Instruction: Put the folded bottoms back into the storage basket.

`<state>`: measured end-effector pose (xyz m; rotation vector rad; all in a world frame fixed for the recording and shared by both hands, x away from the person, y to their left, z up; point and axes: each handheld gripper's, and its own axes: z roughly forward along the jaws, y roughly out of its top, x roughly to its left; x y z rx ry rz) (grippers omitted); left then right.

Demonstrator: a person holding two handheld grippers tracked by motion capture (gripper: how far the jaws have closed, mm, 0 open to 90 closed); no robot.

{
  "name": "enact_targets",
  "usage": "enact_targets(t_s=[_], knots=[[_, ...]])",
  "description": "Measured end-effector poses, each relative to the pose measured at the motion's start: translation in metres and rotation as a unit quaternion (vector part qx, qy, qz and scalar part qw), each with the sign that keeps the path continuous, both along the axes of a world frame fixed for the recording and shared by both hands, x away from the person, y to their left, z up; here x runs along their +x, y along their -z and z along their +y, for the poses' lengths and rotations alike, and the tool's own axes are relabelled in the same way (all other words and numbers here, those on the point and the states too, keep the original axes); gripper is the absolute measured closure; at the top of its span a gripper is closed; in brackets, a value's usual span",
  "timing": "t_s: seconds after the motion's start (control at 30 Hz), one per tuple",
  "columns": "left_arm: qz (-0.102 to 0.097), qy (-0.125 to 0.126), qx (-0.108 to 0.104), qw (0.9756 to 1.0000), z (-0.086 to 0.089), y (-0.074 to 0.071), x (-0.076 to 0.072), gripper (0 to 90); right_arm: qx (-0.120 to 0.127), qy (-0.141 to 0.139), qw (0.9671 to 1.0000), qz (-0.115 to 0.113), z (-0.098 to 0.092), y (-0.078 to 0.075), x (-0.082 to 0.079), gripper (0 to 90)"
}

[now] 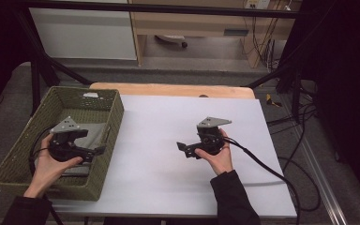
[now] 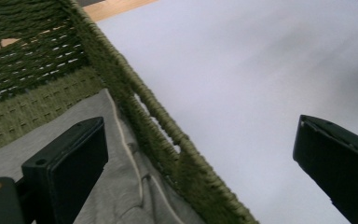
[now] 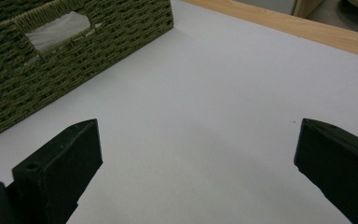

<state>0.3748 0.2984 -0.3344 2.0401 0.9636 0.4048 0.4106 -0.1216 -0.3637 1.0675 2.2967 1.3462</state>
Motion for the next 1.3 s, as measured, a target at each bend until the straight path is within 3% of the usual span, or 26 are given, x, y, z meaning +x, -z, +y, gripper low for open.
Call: enact_targets(t_s=[0.53, 0.97, 1.3], knots=[[-0.002, 0.017, 0.013, 0.9998, -0.026, 0.01, -0.001, 2.6, 0.008, 0.004, 1.0, -0.001, -0.055, 0.013, -0.007, 1.3], [-0.003, 0.017, 0.022, 0.9996, -0.029, 0.014, -0.001, 2.6, 0.01, 0.009, 0.9999, 0.005, -0.099, 0.028, -0.016, 1.1], [-0.002, 0.018, 0.028, 0.9994, -0.029, 0.016, -0.001, 2.6, 0.014, 0.011, 0.9998, 0.009, -0.118, 0.039, -0.024, 1.2]])
